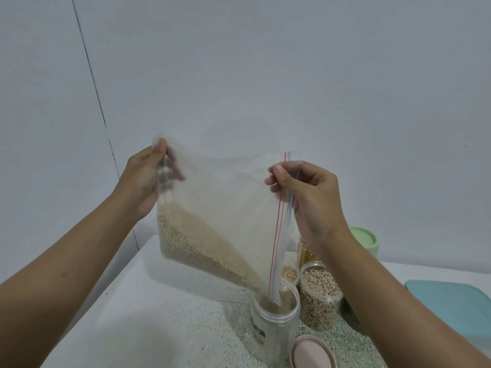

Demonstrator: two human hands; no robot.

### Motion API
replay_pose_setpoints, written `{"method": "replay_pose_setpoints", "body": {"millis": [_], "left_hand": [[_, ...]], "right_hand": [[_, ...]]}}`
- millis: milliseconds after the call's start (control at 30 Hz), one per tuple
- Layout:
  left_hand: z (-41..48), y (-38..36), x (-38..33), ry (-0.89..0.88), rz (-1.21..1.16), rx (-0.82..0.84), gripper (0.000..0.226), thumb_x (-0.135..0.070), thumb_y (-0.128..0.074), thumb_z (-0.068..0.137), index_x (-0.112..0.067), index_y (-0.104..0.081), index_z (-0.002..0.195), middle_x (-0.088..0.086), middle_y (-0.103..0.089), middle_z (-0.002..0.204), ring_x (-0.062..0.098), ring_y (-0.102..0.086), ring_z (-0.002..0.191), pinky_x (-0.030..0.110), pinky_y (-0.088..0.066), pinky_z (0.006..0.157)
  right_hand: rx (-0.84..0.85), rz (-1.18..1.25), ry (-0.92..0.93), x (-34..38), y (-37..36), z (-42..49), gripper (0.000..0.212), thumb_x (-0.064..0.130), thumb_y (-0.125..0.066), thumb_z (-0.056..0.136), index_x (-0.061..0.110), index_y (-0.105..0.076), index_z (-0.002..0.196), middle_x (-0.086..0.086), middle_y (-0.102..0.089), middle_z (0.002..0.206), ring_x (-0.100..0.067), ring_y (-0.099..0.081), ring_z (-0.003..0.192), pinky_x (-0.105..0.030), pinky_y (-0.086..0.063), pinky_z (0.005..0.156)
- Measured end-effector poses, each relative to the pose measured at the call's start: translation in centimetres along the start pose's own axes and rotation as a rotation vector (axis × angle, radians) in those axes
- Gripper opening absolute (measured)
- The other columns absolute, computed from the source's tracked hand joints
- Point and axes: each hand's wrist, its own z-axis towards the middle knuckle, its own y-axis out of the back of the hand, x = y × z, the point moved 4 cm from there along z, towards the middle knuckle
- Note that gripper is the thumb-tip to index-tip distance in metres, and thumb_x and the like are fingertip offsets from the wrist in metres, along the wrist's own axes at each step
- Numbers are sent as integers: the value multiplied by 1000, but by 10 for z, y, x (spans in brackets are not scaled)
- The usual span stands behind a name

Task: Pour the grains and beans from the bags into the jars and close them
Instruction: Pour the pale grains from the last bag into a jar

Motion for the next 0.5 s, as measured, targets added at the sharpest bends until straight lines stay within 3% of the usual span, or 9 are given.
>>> {"method": "replay_pose_setpoints", "body": {"millis": [500], "left_hand": [[-4, -11, -11, -13, -5, 24, 35, -39, -50, 106, -19, -62, 79, -2, -65, 69, 18, -66, 57, 31, -45, 62]], "right_hand": [[-32, 51, 4, 0, 6, -3, 14, 4, -68, 92, 10, -76, 82, -5, -72, 76, -23, -64, 77, -36, -46, 74]]}}
